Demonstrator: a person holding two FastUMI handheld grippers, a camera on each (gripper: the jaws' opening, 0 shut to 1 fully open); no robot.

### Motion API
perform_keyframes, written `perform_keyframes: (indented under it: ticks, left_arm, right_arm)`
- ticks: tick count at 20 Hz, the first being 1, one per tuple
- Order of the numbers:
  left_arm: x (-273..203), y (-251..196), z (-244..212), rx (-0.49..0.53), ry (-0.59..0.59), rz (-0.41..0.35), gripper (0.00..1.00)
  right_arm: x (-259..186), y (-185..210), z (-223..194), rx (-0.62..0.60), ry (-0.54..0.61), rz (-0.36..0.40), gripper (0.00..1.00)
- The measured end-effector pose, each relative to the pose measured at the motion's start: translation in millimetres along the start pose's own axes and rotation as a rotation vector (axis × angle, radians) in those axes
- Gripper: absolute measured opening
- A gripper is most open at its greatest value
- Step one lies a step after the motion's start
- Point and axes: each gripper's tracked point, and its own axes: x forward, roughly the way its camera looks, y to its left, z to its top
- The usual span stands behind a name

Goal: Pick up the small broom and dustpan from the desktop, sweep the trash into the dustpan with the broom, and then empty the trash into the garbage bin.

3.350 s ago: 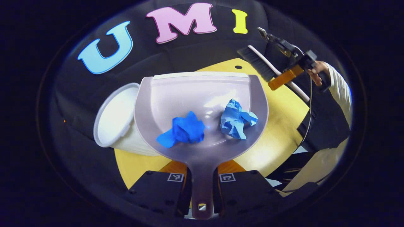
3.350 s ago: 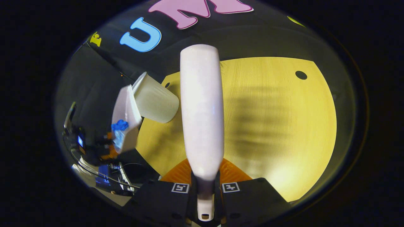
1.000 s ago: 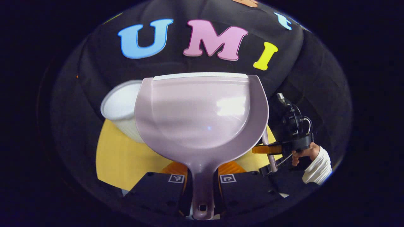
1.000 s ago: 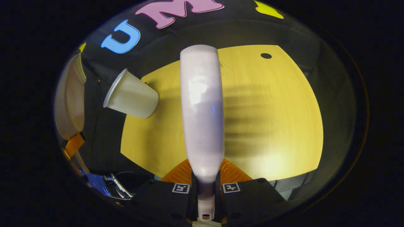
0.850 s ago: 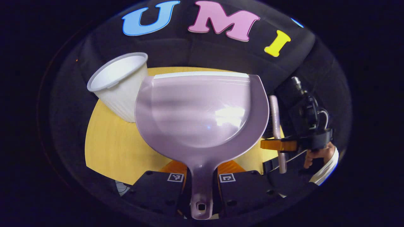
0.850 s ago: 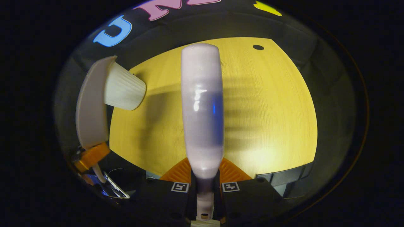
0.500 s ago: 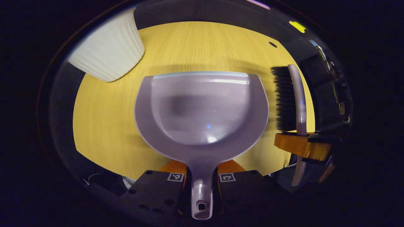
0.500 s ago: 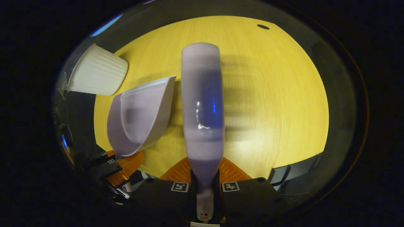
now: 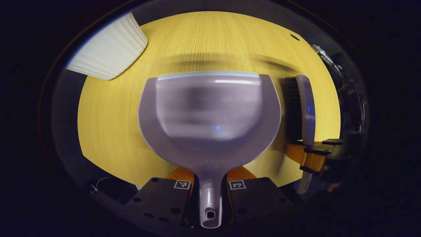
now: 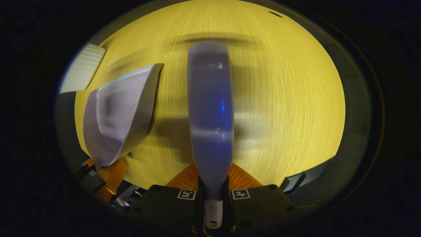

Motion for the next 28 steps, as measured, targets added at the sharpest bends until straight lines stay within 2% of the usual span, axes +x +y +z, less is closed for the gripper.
perform_keyframes:
  ticks: [1, 2, 3, 4, 7, 8, 9, 10, 11, 13, 14, 15, 17, 18, 19, 21, 22, 25, 28]
  left_arm:
    - [4, 0, -2, -0.001, 0.003, -0.003, 0.26]
    - [5, -1, -3, -0.003, 0.015, -0.011, 0.26]
    - [6, -1, -4, -0.001, 0.026, -0.025, 0.27]
    - [6, -1, -6, -0.004, 0.043, -0.037, 0.28]
    - [-4, -6, -10, -0.019, 0.095, -0.065, 0.30]
    - [-5, -6, -8, -0.007, 0.096, -0.064, 0.44]
    - [-2, -3, -9, 0.002, 0.092, -0.050, 0.58]
    - [-4, -2, -8, 0.005, 0.087, -0.037, 0.75]
    - [-6, -3, -8, 0.005, 0.093, -0.038, 0.76]
    - [-11, -8, -14, -0.006, 0.136, -0.063, 0.77]
    - [-12, -10, -17, -0.003, 0.146, -0.078, 0.78]
    - [-13, -11, -19, 0.006, 0.150, -0.087, 0.78]
    - [-17, -15, -22, 0.017, 0.142, -0.104, 0.78]
    - [-23, -18, -24, 0.022, 0.138, -0.120, 0.78]
    - [-32, -22, -29, 0.030, 0.135, -0.141, 0.78]
    - [-52, -22, -37, 0.100, 0.110, -0.160, 0.79]
    - [-65, -19, -34, 0.136, 0.073, -0.158, 0.82]
    - [-104, -7, -27, 0.177, -0.066, -0.125, 0.83]
    - [-153, -3, -17, 0.223, -0.269, -0.092, 0.83]
  right_arm:
    - [-2, 0, -3, -0.009, 0.011, 0.000, 0.24]
    - [-2, -1, -4, -0.007, 0.014, -0.003, 0.24]
    - [-1, 1, -6, -0.001, 0.020, -0.005, 0.17]
    - [0, 1, -7, -0.004, 0.027, -0.012, 0.26]
    - [-5, 1, -7, -0.028, 0.033, -0.029, 0.30]
    - [-7, 3, -6, -0.037, 0.036, -0.021, 0.34]
    - [-10, 3, -7, -0.041, 0.040, -0.024, 0.43]
    - [-17, 3, -5, -0.039, 0.033, -0.025, 0.41]
    - [-19, 3, -5, -0.032, 0.031, -0.025, 0.68]
    - [-22, 3, -5, -0.015, 0.029, -0.027, 0.81]
    - [-24, 1, -4, -0.013, 0.022, -0.034, 0.83]
    - [-26, 0, -4, -0.014, 0.015, -0.039, 0.96]
    - [-33, -2, -5, -0.013, -0.005, -0.049, 0.96]
    - [-38, -1, -5, -0.016, -0.017, -0.044, 1.00]
    - [-45, -1, -7, -0.023, -0.030, -0.038, 1.00]
    - [-64, -1, -9, -0.045, -0.073, -0.012, 1.00]
    - [-76, 0, -11, -0.062, -0.093, 0.005, 1.00]
    - [-122, 2, -3, -0.076, -0.195, 0.044, 1.00]
    - [-186, 9, 7, -0.105, -0.364, 0.067, 1.00]
